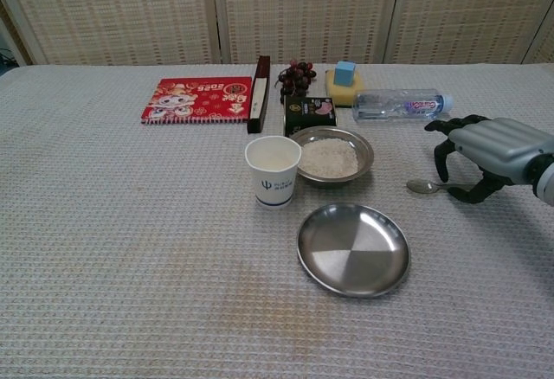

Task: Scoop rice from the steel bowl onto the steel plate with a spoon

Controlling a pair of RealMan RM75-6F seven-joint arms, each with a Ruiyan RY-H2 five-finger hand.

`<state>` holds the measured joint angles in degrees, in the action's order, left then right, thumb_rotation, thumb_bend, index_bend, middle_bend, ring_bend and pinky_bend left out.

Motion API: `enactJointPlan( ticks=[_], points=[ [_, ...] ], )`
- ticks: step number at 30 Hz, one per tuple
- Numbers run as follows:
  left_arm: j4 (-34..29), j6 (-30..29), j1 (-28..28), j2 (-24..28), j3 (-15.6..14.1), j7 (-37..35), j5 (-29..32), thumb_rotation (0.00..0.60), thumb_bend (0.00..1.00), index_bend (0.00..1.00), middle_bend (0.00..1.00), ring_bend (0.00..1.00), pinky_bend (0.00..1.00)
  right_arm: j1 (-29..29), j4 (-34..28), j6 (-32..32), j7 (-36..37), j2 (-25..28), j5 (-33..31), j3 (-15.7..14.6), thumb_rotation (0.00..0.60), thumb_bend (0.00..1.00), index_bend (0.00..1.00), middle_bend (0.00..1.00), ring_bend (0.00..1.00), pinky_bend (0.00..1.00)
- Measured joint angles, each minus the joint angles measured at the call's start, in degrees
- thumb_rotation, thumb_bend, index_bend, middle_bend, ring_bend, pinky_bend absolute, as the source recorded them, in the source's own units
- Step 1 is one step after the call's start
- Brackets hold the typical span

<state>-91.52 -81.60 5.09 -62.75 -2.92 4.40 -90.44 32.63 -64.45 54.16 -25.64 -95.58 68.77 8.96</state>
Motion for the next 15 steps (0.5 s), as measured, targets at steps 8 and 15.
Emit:
enactJointPlan(
  ticks=[8,15],
  points=[
    [-0.1,0.1,0.0,0.0,0.0,0.1,0.1,0.6,0.47,0.0,0.0,0.0,0.19,0.3,0.2,-0.4,-0.2,0.0,-1.0,-0.3,0.596,0.31,0.53,0.0,0.0,0.0],
    [-0.1,0.4,0.2,0.0,0.0,0.2,0.4,0.6,0.47,0.0,0.0,0.0,0.19,0.5,0.4,-0.6,-0.2,-0.1,-1.6,-0.5,0.6,0.31,0.53,0.0,0.0,0.0]
  ],
)
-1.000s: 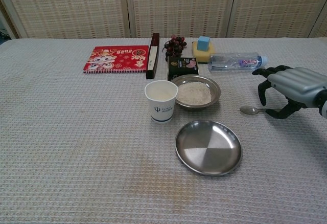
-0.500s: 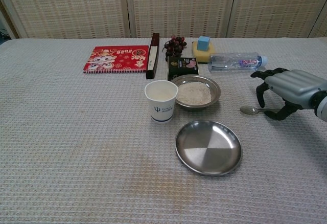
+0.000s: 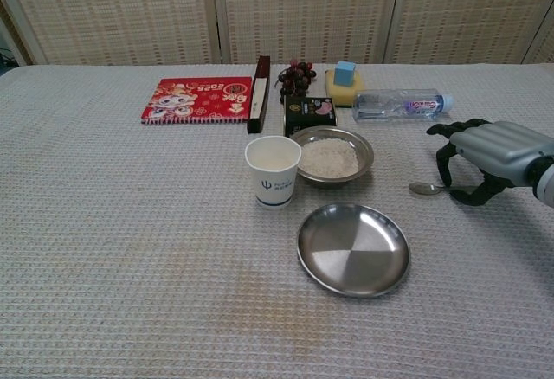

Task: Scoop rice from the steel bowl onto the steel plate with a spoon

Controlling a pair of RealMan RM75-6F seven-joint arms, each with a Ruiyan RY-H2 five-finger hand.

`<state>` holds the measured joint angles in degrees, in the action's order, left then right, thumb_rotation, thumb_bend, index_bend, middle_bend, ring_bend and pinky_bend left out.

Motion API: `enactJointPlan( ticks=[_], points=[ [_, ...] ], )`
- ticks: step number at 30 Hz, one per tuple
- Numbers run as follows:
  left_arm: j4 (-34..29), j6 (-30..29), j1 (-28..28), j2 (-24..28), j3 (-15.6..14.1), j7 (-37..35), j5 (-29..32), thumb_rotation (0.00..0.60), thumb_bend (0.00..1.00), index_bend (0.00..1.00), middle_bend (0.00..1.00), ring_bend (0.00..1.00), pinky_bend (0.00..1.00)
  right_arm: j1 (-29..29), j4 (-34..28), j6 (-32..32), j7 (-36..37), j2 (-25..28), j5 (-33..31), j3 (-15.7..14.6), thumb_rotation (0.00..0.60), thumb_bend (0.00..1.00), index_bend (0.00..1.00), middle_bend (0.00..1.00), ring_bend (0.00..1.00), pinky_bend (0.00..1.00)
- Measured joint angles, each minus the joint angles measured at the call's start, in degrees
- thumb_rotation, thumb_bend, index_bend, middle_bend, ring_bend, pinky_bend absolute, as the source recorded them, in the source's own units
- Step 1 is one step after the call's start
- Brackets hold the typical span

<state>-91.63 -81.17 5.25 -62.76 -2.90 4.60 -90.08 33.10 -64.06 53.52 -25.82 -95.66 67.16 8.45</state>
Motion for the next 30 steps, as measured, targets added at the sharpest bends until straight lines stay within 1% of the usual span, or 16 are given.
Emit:
enactJointPlan(
  ticks=[18,30],
  points=[
    [-0.1,0.1,0.0,0.0,-0.1,0.2,0.1,0.6,0.47,0.0,0.0,0.0,0.19,0.2,-0.5,0.3,0.1,0.4,-0.7,-0.5,0.6,0.31,0.51,0.0,0.0,0.0],
    [-0.1,0.1,0.1,0.0,-0.1,0.1,0.1,0.6,0.47,0.0,0.0,0.0,0.19,0.3,-0.1,0.4,0.6,0.1,-0.9,-0.5,0.6,0.31,0.52,0.0,0.0,0.0]
  ],
)
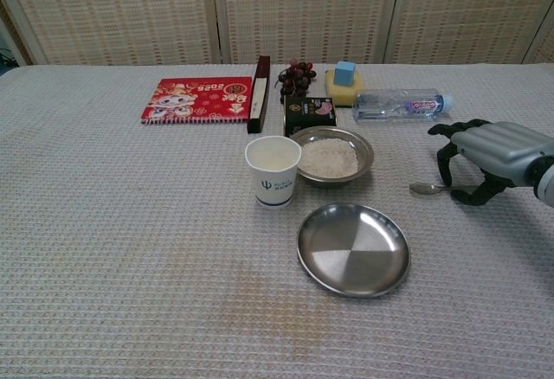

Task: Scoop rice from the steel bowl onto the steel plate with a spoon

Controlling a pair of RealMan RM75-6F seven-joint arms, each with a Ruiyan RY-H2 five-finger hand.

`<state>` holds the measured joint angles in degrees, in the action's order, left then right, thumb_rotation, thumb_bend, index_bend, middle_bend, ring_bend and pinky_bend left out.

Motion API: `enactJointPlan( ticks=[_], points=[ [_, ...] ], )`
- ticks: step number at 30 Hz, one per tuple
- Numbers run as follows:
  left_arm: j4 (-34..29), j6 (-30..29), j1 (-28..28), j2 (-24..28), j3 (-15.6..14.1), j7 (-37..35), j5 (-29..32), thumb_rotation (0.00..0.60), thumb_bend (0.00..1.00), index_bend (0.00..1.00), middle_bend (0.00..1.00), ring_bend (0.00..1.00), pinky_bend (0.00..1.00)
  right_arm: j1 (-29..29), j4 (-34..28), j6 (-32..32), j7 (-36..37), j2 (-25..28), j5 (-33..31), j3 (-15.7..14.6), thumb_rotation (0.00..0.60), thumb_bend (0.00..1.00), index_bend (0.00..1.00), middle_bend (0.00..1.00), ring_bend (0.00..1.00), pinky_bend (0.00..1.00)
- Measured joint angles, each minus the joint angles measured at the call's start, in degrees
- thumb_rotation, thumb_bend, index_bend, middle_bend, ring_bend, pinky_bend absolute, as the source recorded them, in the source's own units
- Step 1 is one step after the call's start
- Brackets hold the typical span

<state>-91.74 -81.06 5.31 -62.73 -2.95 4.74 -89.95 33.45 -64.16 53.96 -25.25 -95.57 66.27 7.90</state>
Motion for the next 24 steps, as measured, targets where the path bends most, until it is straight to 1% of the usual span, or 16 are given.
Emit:
enactJointPlan(
  ticks=[9,12,15,20,24],
  points=[
    [0.0,0.0,0.0,0.0,0.0,0.0,0.0,0.6,0.47,0.0,0.0,0.0,0.19,0.1,0.3,-0.3,0.3,-0.2,-0.5,0.0,0.6,0.31,0.54,0.0,0.0,0.0],
    [0.0,0.0,0.0,0.0,0.0,0.1,0.0,0.6,0.47,0.0,0.0,0.0,0.19,0.1,0.1,-0.2,0.5,-0.1,-0.5,0.0,0.6,0.31,0.56,0.02,0.0,0.0],
    [0.0,-0.1,0.0,0.0,0.0,0.1,0.0,0.6,0.47,0.0,0.0,0.0,0.19,-0.1,0.1,0.6,1.0,-0.1,-0.1,0.0,0.6,0.31,0.59,0.08,0.0,0.0],
    [-0.1,0.0,0.0,0.0,0.0,0.2,0.1,0.6,0.47,0.0,0.0,0.0,0.19,-0.7,0.7,3.2,2.5,-0.5,2.3,-0.4,0.6,0.32,0.66,0.23,0.0,0.0],
    [-0.2,0.0,0.0,0.0,-0.1,0.3,0.1,0.6,0.47,0.0,0.0,0.0,0.19,-1.0,1.7,4.7,3.2,-1.1,3.5,-0.5,0.6,0.32,0.7,0.3,0.0,0.0]
  ],
)
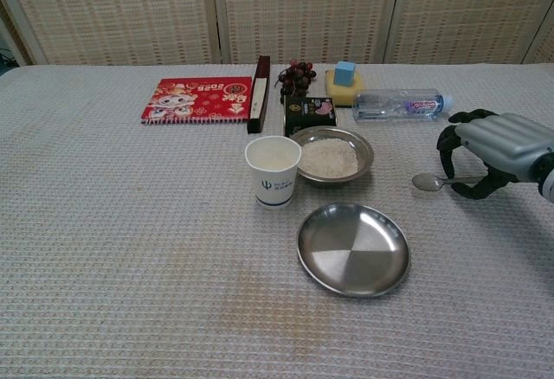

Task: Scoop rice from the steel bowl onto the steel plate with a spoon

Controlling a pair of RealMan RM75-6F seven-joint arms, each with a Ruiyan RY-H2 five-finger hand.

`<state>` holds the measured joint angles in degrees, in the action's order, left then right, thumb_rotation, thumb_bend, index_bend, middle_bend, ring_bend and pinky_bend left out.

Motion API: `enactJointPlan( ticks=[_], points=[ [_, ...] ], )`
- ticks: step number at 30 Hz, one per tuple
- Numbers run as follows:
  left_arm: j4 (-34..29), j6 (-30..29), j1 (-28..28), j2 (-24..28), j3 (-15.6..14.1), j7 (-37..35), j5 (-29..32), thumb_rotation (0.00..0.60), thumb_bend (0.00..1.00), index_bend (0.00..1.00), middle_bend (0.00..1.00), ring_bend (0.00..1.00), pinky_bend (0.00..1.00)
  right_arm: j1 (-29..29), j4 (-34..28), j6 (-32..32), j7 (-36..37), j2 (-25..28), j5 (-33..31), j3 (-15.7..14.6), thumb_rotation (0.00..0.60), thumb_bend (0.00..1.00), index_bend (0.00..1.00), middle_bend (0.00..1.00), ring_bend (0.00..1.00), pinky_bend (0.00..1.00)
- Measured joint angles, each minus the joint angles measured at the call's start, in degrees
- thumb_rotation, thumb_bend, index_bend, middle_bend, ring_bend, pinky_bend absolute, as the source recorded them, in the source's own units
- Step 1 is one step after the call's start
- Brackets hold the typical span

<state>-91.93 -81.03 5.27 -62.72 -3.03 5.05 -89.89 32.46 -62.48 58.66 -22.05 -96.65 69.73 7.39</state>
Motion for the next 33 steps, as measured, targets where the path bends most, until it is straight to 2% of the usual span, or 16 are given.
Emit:
enactJointPlan(
  ticks=[4,11,21,33],
  points=[
    [-0.1,-0.2,-0.1,0.0,0.0,0.1,0.0,0.6,0.47,0.0,0.0,0.0,0.19,-0.2,1.4,1.4,1.3,-0.9,1.3,0.0,0.6,0.33,0.74,0.4,0.01,0.02],
    [0.0,0.0,0.0,0.0,0.0,0.0,0.1,0.6,0.47,0.0,0.0,0.0,0.19,-0.4,4.1,3.1,3.1,-2.6,3.0,0.1,0.6,0.35,0.84,0.53,0.11,0.07],
    [0.1,0.1,0.0,0.0,0.1,0.0,0.2,0.6,0.47,0.0,0.0,0.0,0.19,-0.5,5.9,3.5,3.9,-3.7,4.0,0.4,0.6,0.35,0.88,0.56,0.13,0.07],
    [0.0,-0.2,-0.1,0.1,0.0,-0.2,-0.1,0.6,0.47,0.0,0.0,0.0,0.19,-0.2,3.3,4.7,2.2,-1.7,4.4,1.5,0.6,0.35,0.88,0.57,0.13,0.07]
  ],
)
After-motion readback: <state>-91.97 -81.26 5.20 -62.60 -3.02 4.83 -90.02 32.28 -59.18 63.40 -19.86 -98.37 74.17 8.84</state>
